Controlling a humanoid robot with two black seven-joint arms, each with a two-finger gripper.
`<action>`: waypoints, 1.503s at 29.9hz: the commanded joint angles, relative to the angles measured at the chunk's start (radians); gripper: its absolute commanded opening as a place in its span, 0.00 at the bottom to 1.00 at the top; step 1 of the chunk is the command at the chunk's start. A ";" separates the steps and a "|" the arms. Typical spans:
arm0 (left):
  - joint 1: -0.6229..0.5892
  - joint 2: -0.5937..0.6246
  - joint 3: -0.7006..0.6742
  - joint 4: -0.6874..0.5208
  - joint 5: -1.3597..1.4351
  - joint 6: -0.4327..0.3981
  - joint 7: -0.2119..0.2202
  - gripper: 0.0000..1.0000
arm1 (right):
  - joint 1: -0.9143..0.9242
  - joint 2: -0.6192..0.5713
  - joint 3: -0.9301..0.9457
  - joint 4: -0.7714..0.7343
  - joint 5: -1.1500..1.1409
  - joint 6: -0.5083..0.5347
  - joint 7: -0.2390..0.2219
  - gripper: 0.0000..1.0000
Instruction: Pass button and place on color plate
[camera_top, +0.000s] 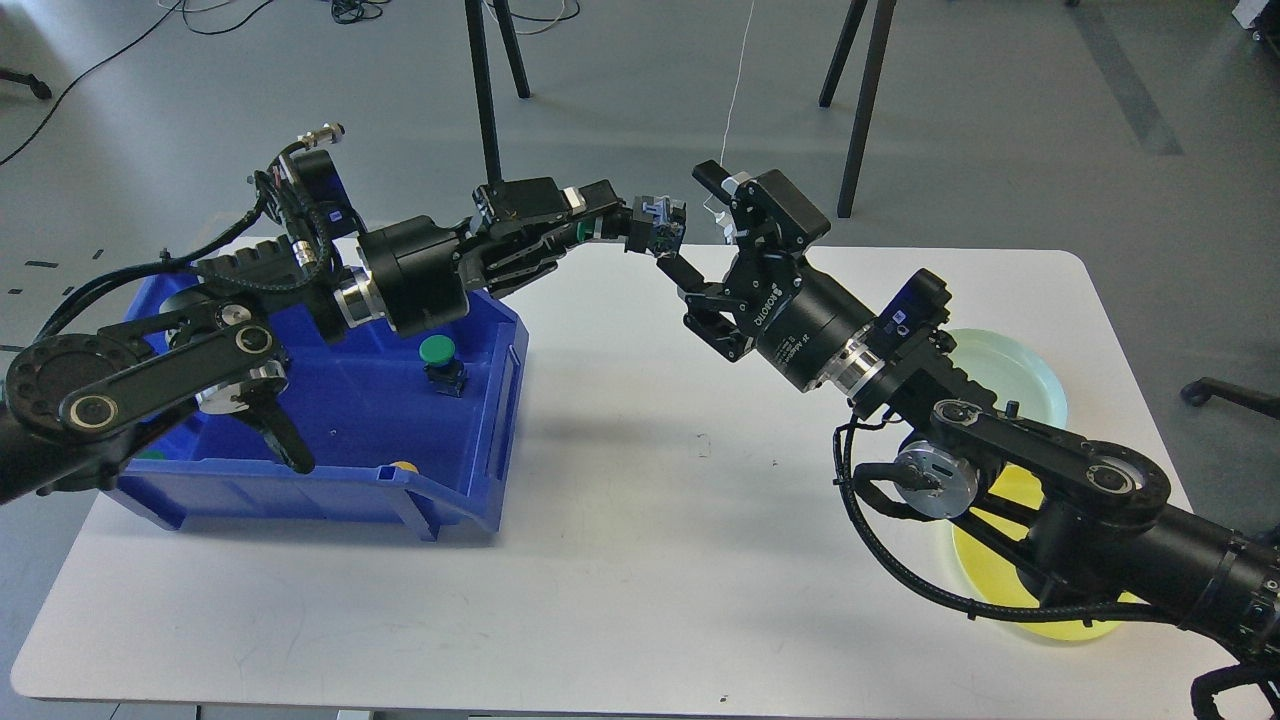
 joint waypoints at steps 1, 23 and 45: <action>0.000 -0.002 0.000 0.003 0.000 -0.002 0.000 0.05 | 0.005 0.001 -0.002 0.000 0.004 0.055 0.006 0.99; 0.005 -0.002 0.000 0.005 0.009 -0.002 0.000 0.09 | 0.061 0.015 -0.076 -0.035 -0.022 0.073 0.007 0.06; 0.006 -0.005 -0.003 0.003 -0.003 -0.003 0.000 0.85 | -0.030 -0.082 0.004 -0.028 -0.011 0.054 0.007 0.01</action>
